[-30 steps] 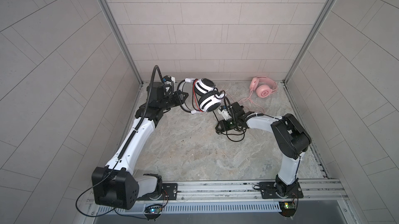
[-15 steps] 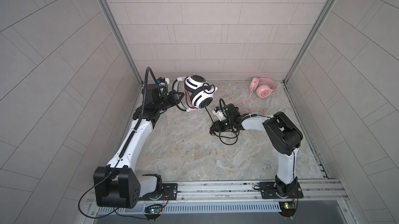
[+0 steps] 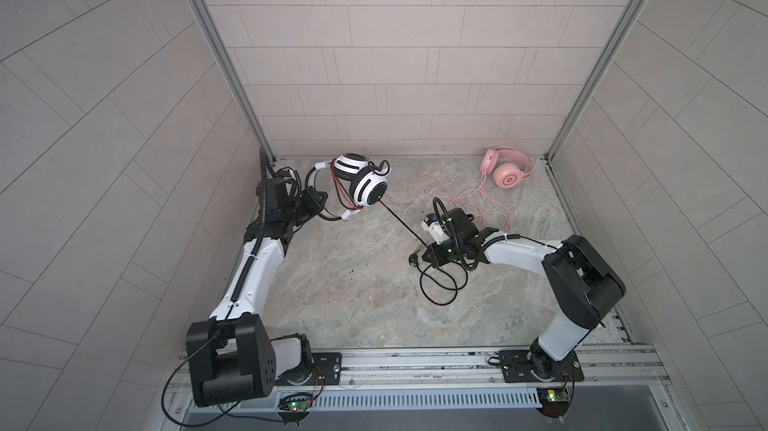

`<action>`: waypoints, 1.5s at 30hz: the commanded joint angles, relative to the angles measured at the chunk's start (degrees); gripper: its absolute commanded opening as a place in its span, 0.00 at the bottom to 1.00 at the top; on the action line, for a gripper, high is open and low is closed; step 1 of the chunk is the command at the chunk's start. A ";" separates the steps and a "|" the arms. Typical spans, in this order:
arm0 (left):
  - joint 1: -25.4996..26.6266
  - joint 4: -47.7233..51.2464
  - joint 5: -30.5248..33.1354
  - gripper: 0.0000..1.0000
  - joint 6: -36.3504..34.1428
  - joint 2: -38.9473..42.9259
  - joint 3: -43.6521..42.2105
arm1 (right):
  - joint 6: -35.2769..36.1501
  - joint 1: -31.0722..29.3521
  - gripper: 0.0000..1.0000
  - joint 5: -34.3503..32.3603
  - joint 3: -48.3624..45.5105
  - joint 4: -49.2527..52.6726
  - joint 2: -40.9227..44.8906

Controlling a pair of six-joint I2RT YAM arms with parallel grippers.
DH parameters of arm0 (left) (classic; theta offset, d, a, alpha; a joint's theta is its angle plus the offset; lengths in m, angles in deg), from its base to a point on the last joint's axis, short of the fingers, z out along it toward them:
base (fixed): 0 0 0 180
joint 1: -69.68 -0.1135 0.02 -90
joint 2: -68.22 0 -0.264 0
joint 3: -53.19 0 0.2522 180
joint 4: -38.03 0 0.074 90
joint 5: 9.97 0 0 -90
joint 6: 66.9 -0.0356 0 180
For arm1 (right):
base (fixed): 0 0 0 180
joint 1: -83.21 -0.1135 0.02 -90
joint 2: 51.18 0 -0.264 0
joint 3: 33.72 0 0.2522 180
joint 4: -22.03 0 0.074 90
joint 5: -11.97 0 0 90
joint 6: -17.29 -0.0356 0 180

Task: Wrap the headphones

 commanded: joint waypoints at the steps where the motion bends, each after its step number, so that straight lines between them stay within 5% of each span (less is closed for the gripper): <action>1: -1.08 -4.20 0.54 0.00 2.35 2.65 0.10 | -0.10 -3.66 0.04 -4.50 -3.67 4.61 4.95; 8: -2.07 -2.68 4.71 0.00 2.00 2.42 -0.72 | -3.47 -11.78 0.04 -9.50 -5.36 9.25 15.21; 16: -2.45 0.04 4.03 0.00 0.11 1.91 -0.46 | -0.84 -20.87 0.04 -12.28 5.79 17.90 16.69; 24: -2.32 3.35 2.08 0.00 -1.31 0.54 -0.58 | -2.08 -21.83 0.07 -1.72 9.19 8.15 13.29; 30: -2.22 7.08 3.06 0.00 -2.66 -0.57 0.74 | 2.16 -27.60 0.07 -6.32 20.10 16.09 10.79; 37: -0.34 8.72 1.63 0.00 -3.14 -1.57 1.64 | 5.41 -27.90 0.07 -10.26 25.07 20.05 13.22; 45: 3.97 13.88 8.08 0.00 -7.47 -0.56 3.25 | 9.60 -27.93 0.08 -15.84 29.10 26.03 17.84</action>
